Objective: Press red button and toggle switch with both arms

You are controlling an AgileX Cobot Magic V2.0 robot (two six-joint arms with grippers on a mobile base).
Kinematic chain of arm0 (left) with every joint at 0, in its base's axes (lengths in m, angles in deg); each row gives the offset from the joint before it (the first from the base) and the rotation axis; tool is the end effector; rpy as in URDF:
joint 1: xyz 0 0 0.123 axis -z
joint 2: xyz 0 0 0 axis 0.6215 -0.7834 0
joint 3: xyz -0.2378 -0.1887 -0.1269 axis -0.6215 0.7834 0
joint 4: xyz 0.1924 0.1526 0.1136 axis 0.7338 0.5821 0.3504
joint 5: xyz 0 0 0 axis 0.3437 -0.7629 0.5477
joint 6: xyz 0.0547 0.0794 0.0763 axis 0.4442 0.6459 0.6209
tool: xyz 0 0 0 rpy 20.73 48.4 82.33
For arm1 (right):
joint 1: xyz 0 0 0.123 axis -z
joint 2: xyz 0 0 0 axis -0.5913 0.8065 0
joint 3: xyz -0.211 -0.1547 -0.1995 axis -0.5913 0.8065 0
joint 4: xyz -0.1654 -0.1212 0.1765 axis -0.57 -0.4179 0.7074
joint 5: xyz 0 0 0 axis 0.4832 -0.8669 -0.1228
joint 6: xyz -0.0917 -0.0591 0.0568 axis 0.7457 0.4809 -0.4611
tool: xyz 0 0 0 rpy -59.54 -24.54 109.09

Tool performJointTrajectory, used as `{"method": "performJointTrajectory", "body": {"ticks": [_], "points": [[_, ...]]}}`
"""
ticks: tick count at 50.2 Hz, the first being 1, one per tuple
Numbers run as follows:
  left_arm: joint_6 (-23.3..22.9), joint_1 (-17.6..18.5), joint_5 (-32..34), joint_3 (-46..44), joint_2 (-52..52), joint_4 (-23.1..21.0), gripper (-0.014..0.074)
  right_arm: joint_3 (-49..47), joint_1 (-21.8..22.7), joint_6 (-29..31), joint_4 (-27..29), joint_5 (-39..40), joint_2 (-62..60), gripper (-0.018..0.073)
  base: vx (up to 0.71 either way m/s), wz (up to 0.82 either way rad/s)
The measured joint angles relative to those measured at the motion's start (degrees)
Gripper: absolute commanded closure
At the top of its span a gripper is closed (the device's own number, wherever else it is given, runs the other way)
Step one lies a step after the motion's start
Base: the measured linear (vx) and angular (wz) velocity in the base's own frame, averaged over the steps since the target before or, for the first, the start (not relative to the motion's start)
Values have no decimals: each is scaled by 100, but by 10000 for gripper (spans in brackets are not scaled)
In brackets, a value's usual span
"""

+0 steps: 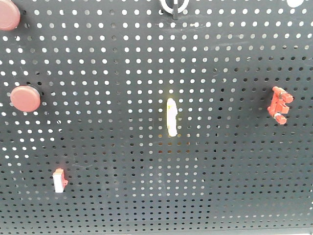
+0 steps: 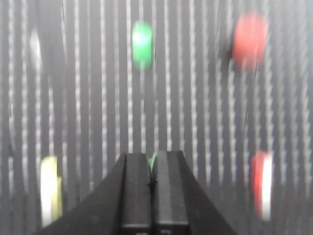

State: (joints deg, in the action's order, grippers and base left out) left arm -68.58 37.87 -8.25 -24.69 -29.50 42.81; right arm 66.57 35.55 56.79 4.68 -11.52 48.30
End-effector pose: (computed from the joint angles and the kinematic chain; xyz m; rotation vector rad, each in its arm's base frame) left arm 0.0335 -0.0036 0.3169 0.0233 1.0385 -0.0078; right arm 0.0336 0.0017 0.3519 0.0614 1.1106 0.1409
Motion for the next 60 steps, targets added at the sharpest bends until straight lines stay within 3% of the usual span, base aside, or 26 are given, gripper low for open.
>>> {"method": "performJointTrajectory", "body": {"ticks": [12, 20, 30, 39, 43, 50, 60], "points": [[-5, 0, -1405, -2631, -1074, 821, 594, -1966, 0, 90, -404, -841, 1465, 559, 0, 0], [-5, 0, -1730, -3266, -1898, 954, 594, -2448, 0, 303, -828, -720, 2292, 559, 0, 0], [-5, 0, -1670, -3296, -2772, 735, 594, -2454, 0, 259, -1027, 74, 3077, 559, 0, 0], [-18, 158, -659, -3333, -3374, 812, 594, -2454, 0, -125, -1282, 493, 3391, 559, 0, 0], [-177, 406, -367, -3506, -3616, 1080, 594, -2454, 0, -294, -1560, 672, 3435, 559, 0, 0], [-851, 937, -236, -3992, -4054, 1788, 594, -2454, 0, -569, -2091, 1046, 3469, 559, 0, 0], [-1778, 1542, -193, -4687, -4755, 2471, 594, -2454, 0, -688, -2322, 1165, 3469, 559, 0, 0]]}}
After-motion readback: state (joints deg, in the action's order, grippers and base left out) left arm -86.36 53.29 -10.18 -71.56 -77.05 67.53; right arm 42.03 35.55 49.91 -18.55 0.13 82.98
